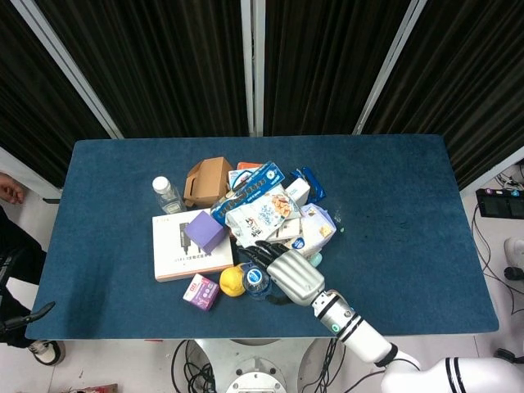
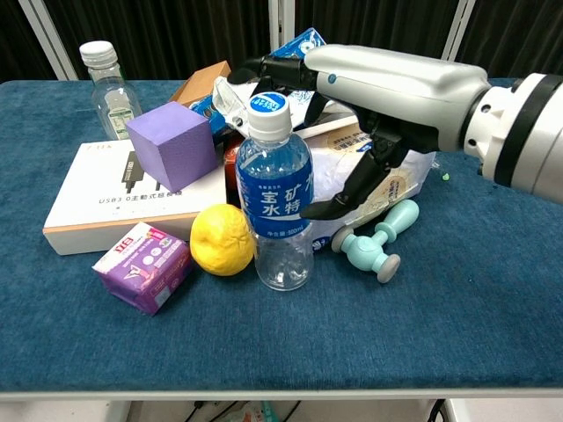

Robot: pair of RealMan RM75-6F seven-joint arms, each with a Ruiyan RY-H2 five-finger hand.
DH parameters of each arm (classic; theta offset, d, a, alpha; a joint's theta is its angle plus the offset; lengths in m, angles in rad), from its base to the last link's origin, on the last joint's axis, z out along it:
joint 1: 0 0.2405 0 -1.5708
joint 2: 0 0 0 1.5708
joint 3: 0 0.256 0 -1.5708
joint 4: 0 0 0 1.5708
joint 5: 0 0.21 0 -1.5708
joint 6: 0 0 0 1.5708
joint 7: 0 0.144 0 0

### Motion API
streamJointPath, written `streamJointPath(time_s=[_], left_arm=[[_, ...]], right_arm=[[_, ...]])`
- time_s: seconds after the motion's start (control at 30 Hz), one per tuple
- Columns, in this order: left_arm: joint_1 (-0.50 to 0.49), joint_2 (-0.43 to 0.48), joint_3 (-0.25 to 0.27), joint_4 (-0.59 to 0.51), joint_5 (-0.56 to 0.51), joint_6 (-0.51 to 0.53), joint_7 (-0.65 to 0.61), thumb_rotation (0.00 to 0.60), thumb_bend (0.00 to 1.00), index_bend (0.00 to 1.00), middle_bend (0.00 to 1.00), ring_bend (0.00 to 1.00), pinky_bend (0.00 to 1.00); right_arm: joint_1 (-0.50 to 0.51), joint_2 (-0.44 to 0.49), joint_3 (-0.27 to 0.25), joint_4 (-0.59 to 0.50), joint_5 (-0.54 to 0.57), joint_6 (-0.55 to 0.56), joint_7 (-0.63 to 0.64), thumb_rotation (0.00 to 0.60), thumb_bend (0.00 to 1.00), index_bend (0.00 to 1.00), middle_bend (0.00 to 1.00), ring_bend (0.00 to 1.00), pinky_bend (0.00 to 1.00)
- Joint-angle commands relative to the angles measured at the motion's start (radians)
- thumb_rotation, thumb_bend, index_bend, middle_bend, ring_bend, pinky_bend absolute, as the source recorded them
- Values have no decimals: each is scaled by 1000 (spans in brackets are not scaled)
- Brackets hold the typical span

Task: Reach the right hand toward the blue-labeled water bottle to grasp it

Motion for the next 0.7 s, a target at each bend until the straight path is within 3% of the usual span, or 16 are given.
streamJointPath(time_s=[0.03, 0.33, 0.53, 0.7], left_arm=[[2, -4, -3, 9, 8, 13, -11, 288, 59, 101, 108, 144, 254], [4, -6, -4, 19, 12, 20, -20, 295, 59, 101, 108, 144, 255], [4, -3, -5, 13, 11, 19, -16, 296, 59, 102, 108, 144, 254], [3, -1, -5, 9, 12, 18, -14, 291, 60, 101, 108, 144, 254]], right_arm=[[7, -5, -5, 4, 8, 2, -2, 600, 152, 170, 195, 168, 262], [16, -12, -22, 8, 6, 34, -12, 600, 192, 386, 332, 323, 370], [18, -12, -29, 13, -5, 53, -7, 600, 224, 540, 428, 397, 360], [15, -7, -30, 9, -21, 73, 11, 600, 245, 585, 455, 421, 360]])
